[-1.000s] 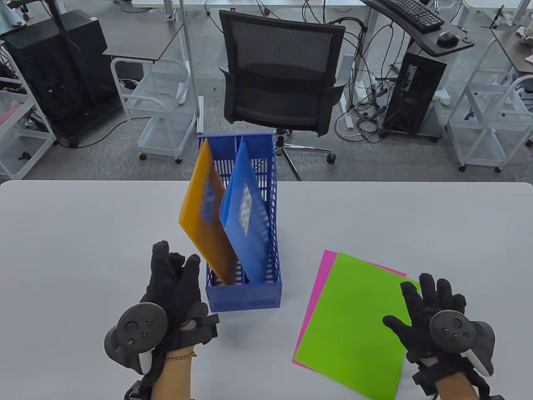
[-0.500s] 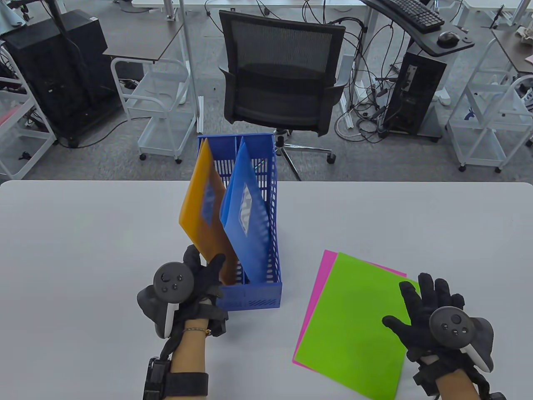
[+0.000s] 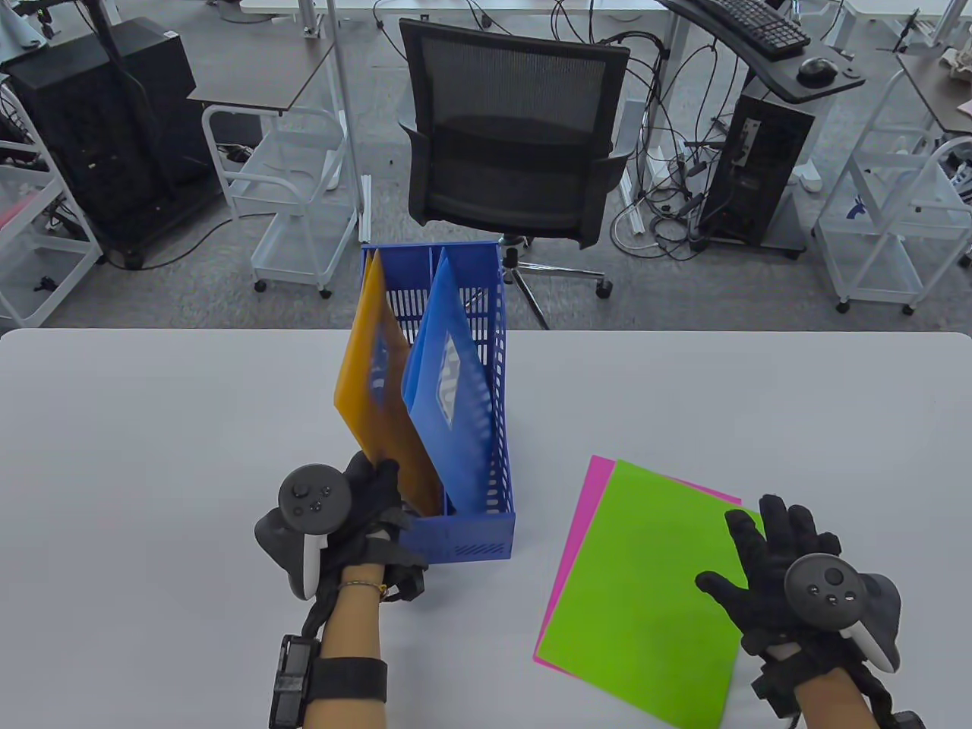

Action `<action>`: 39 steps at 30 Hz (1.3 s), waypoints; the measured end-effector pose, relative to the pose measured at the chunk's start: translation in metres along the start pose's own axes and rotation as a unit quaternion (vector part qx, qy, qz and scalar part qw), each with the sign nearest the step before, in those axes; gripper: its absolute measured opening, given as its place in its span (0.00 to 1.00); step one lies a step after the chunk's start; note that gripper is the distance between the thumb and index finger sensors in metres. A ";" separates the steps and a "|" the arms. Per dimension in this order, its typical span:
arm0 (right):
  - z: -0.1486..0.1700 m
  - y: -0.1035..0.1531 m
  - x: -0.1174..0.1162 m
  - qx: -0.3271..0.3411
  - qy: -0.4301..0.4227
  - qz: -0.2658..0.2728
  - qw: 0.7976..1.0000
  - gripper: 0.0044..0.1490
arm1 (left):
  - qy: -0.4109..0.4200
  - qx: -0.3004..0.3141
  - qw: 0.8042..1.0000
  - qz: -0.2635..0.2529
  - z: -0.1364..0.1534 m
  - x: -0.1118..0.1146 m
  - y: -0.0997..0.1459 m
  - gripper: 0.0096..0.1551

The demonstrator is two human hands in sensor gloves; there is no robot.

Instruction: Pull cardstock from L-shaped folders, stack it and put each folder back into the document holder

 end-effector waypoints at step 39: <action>-0.012 0.009 0.017 0.086 -0.053 0.037 0.994 0.55 | 0.234 0.238 0.917 -0.217 -0.008 -0.142 0.093 0.23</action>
Point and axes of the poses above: the tracker on the back of each hand, its own z axis roughly to the little-finger side, its own y axis roughly from the fingertips to the wrist, x = y × z, the point moved 5 cm from there along -y, roughly from the wrist to the fingertips, and after that the axes turned 1 degree about z, right-handed, at the moved point
